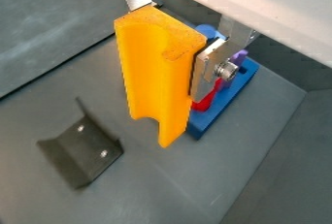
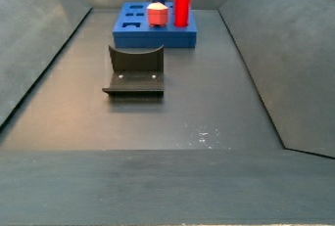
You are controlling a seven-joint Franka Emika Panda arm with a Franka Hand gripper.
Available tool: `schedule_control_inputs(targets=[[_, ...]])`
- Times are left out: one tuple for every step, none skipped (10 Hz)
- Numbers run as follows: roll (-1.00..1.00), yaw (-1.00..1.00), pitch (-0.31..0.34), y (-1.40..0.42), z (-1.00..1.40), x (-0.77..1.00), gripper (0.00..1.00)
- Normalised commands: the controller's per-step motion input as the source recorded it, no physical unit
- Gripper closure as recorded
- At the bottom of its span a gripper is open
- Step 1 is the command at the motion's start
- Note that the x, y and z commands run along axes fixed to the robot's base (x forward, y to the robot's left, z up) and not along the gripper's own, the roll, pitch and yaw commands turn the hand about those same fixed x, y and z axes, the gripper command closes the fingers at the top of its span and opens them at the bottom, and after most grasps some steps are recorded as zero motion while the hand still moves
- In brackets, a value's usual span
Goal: Pick up the arch object. Move up. Place the arch object on the fixture. Regrasp the arch object. Rotate the arch object. Move to above the board. Insert the arch object.
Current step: Move to above the board, then insert the arch object.
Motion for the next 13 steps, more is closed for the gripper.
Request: schedule_control_inputs(targets=[[0.00,-0.04,0.022,-1.00,0.15,0.12,1.00],[0.00,-0.01,0.054,-1.00,0.15,0.12,1.00],[-0.01,0.00,0.076,-1.00,0.16,0.14,1.00],[0.00,0.00,0.104,-1.00,0.16,0.16,1.00],[0.00,0.01,0.118,-1.00,0.16,0.17,1.00],[0.01,0.01,0.141,-0.94,0.16,0.20,1.00],[0.01,0.01,0.145,-0.69,0.12,0.17,1.00],[0.03,0.01,0.138,-0.43,0.08,0.14,1.00],[0.04,0.01,0.126,-0.25,0.05,0.11,1.00],[0.00,0.00,0.000,-0.06,0.00,0.04,1.00],[0.01,0.29,0.016,-0.14,-0.12,0.71,1.00],[0.00,0.17,0.027,-0.12,-0.05,1.00,1.00],[0.00,0.14,0.010,-0.12,-0.05,1.00,1.00]])
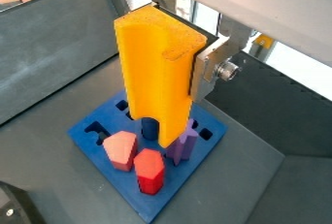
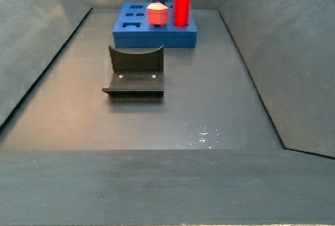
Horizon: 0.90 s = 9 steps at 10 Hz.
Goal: Pick up the arch object. Move up. Place the arch object on the fixture. Regrasp the arch object. Rotate the arch object. Move to above the board. Insert the arch object.
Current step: Insert the arch object.
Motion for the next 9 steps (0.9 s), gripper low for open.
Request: schedule_control_inputs(targets=[[0.00,0.06,0.004,-0.12,-0.05,1.00,1.00],[0.00,0.00,0.000,-0.13,-0.03,1.00,1.00],[0.00,0.00,0.000,-0.11,-0.02,1.00,1.00],[0.00,0.00,0.000,-0.07,0.00,1.00,1.00],[0.00,0.00,0.000,-0.01,-0.01,1.00,1.00],[0.00,0.00,0.000,0.00,-0.07,1.00,1.00],[0.00,0.00,0.001,0.00,-0.09,1.00,1.00],[0.06,0.00,0.013,0.00,-0.09,1.00,1.00],[0.12,0.00,0.033,0.03,-0.07,1.00,1.00]])
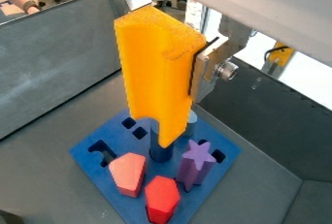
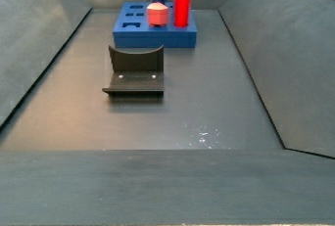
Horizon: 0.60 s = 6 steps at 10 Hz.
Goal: Pick up the arch object. Move up. Place the arch object on the fixture. Regrasp the arch object. Rotate the arch object. Move to above the board. Insert the arch object.
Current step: Insert the arch object.
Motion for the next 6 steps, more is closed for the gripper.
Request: schedule_control_inputs(targets=[[0.19,0.00,0.093,0.09,-0.15,1.00,1.00],[0.31,0.01,0.189,0.12,-0.29,1.00,1.00],[0.34,0.02,0.250,0.12,-0.30,1.00,1.00],[0.30,0.02,0.220,0.07,-0.22,1.00,1.00],[0.24,0.01,0.153,0.00,-0.09,1.00,1.00],[0.12,0.00,0.073,0.00,0.00,1.00,1.00]])
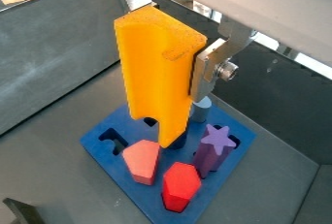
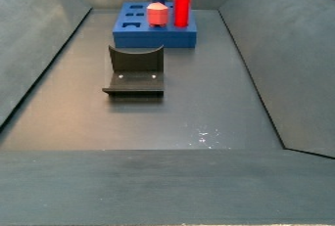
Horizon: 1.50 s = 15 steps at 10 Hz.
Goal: Pick up the arch object. Move up. Place the arch object on the fixture. Regrasp the arch object. Rotate the arch object. Move to above the board. Insert the arch object.
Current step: Insert the arch object.
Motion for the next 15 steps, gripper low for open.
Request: schedule_control_inputs(targets=[[0.06,0.00,0.050,-0.02,0.00,1.00,1.00],[0.07,0.00,0.054,-0.02,0.00,1.00,1.00],[0.08,0.00,0.066,-0.01,-0.01,1.00,1.00],[0.05,0.00,0.016,0.00,-0.02,1.00,1.00],[0.00,0.00,0.000,0.00,-0.22,1.00,1.00],[0.00,0.00,-0.071,-0.05,0.00,0.23,1.00],[0.00,-0.01,0.000,-0.02,0.00,0.00,1.00],[0.00,-0.09,0.000,-0.08,0.00,0.00,1.00],[0.11,-0.36,-0.030,-0.01,-0.29,0.79,1.00],[0.13,-0.11,-0.087,0.00,-0.45,1.00,1.00],[0.00,-0.01,-0.020,0.18,-0.50,1.00,1.00],[0.00,0.00,0.000,0.27,-0.64,1.00,1.00],[0.00,0.00,0.026,0.31,-0.68,1.00,1.00],[0.00,0.00,0.049,0.37,-0.67,1.00,1.00],[0.00,0.03,0.059,0.39,-0.66,1.00,1.00]])
